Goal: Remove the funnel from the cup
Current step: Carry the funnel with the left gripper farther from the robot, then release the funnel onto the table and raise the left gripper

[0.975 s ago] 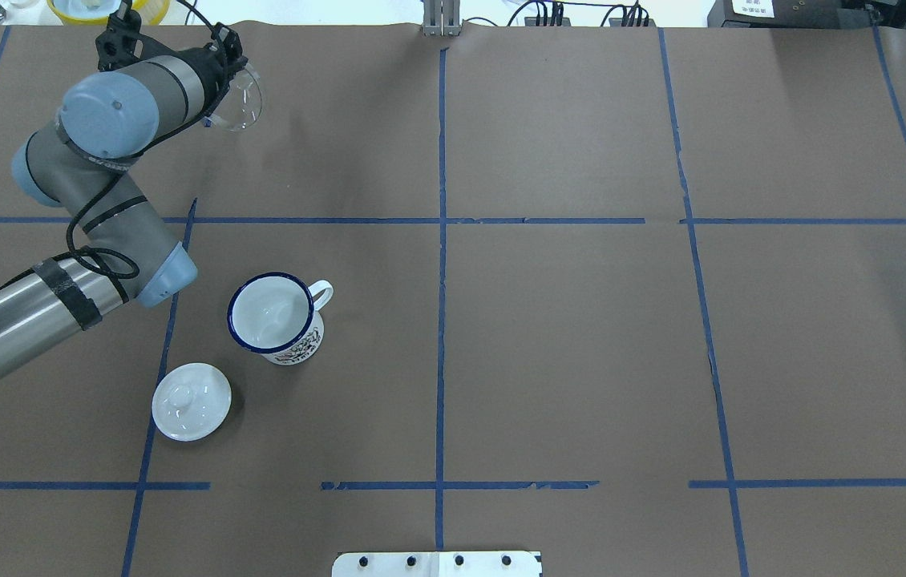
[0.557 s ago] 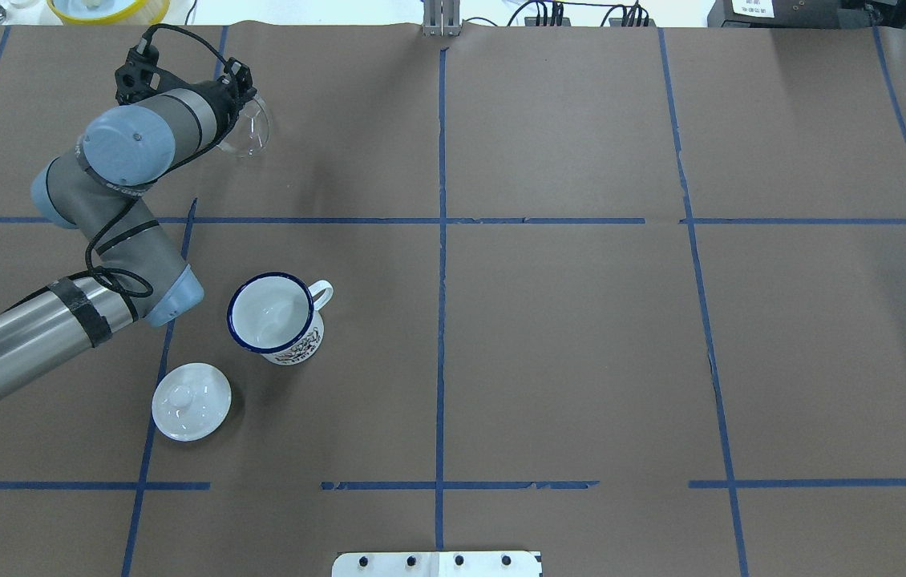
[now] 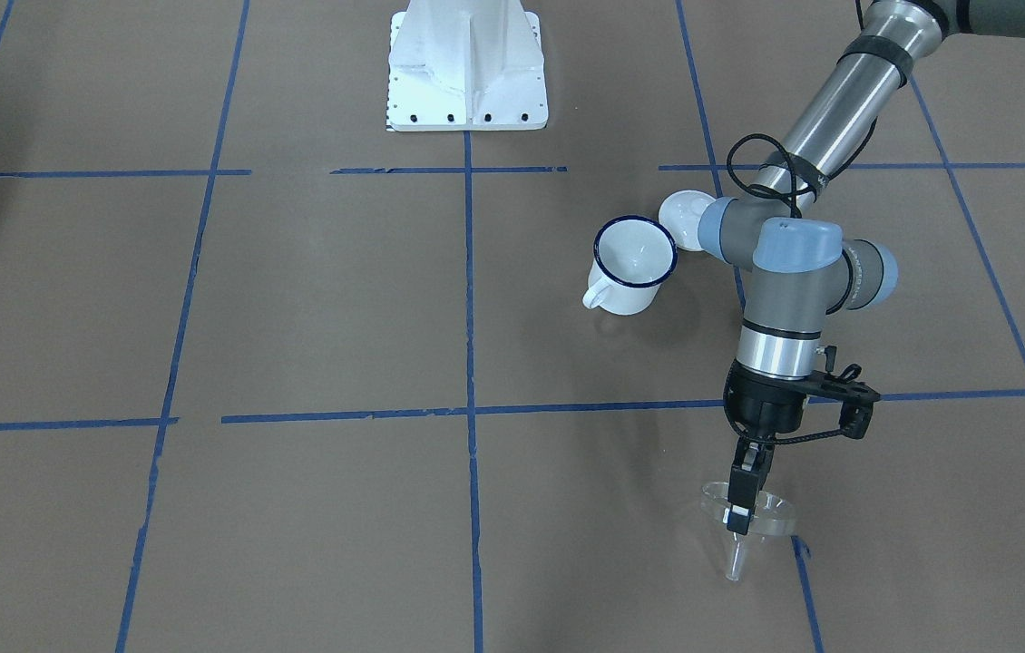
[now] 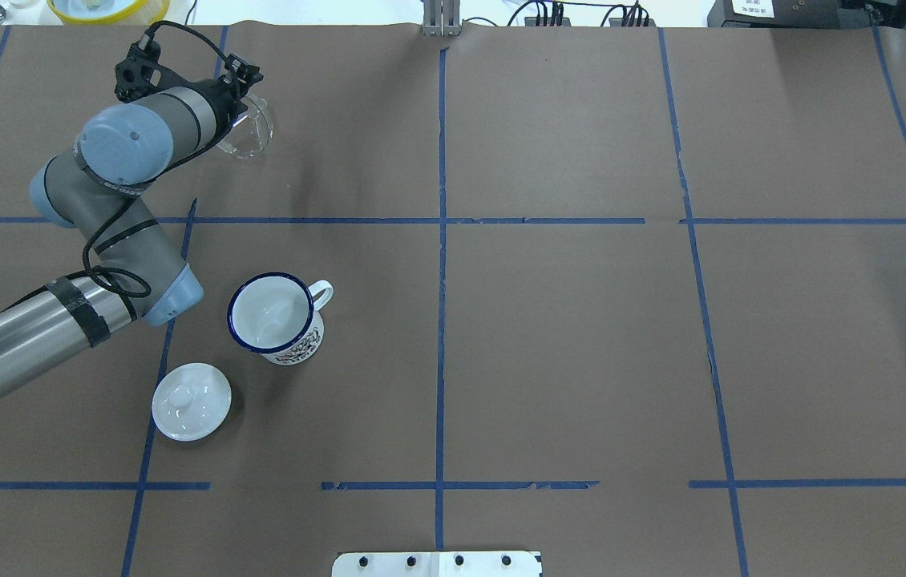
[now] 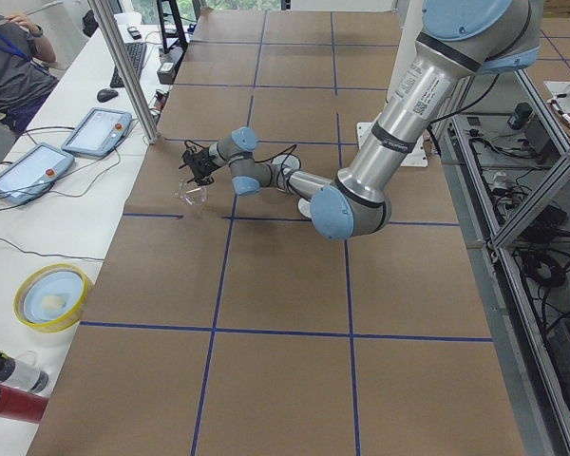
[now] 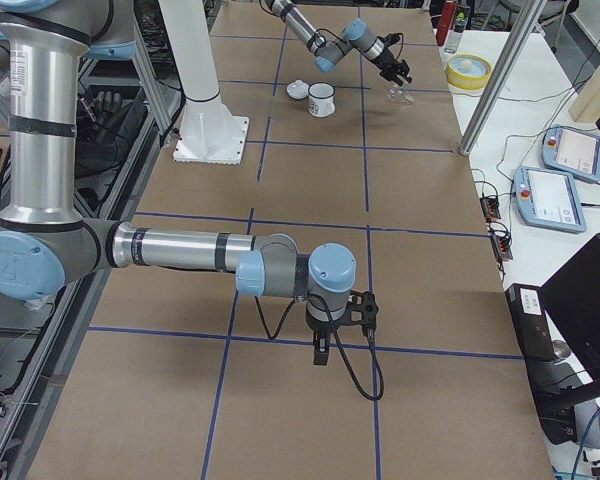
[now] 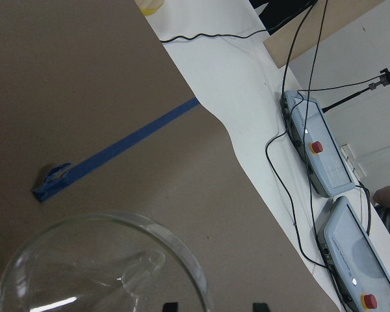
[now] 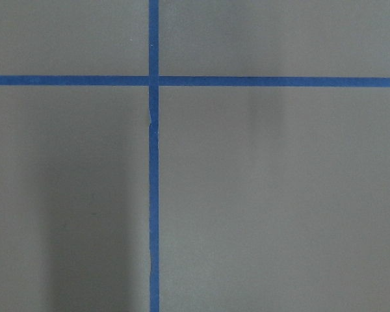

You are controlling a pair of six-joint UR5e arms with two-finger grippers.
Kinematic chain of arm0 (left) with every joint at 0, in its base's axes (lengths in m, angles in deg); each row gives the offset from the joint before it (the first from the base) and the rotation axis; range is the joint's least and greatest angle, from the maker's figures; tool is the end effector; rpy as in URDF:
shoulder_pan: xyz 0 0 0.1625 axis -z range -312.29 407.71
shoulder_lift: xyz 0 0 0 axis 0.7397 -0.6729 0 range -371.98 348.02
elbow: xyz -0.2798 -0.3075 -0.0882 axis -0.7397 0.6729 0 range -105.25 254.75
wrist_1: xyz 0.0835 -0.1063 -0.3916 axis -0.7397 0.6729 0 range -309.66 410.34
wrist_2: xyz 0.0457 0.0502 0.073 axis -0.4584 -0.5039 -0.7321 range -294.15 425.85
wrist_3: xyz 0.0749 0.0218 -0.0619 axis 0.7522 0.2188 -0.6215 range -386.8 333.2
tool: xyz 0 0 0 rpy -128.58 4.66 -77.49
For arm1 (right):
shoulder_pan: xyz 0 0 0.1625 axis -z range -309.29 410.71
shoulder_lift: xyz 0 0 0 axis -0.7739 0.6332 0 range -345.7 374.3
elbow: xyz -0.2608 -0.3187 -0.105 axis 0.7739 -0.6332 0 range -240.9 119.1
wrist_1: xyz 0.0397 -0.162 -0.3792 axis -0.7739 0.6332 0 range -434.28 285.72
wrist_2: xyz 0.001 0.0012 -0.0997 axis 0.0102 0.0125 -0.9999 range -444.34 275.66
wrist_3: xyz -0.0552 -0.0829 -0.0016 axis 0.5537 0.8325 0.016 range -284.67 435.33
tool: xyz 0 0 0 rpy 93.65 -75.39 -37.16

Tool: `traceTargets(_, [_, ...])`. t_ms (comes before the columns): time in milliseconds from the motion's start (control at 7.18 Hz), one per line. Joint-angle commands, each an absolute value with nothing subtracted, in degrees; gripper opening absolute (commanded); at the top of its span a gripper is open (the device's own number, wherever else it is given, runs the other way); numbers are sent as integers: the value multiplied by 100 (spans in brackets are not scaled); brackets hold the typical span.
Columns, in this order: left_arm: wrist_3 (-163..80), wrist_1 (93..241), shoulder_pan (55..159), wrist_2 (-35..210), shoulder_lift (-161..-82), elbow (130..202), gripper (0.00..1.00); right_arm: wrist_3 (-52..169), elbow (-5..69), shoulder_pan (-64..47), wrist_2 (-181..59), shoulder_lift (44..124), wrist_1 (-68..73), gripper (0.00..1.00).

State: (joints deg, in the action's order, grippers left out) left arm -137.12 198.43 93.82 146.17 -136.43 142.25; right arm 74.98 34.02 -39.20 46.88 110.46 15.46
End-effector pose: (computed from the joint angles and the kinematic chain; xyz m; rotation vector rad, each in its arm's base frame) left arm 0.4121 -0.6449 0.3715 0.4418 1.2285 -1.1048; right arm 0.0669 -0.4451 0.6702 -0.0191 -0.7194 0.0104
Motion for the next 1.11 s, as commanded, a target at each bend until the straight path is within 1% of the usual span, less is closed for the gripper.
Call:
traceTargets(0, [-12617,19530,9542,15219,-13207,15194,100,7498,3394,-3920,4688,11046,1546,100])
traceTargets(139, [-11889,18683,9656,15764,-13021,15922,100,7498,3402,-3920,4688,11046,1546,100])
traceTargets(278, [-11168,17439,9814,16265,-12941,16765,100,7498,3394,-3920,4688,11046,1546,100])
traceTargets(418, [-10656,16287,9850,16697,-12661,17852,99,7498,3402,-3920,4688,11046,1546,100])
traceTargets(557, [-10277,15597,9877,16892,-12163,18855,99,7498,3403,-3920,4688,11046,1546,100])
traceTargets(835, [-10238,15563,9895,17348,-10366,20545,99,7498,3403,-3920,4688,11046,1546,100])
traceTargets(975, [-10229,15572,9660,17664,-9877,20936,99,7498,3394,-3920,4688,11046,1546,100])
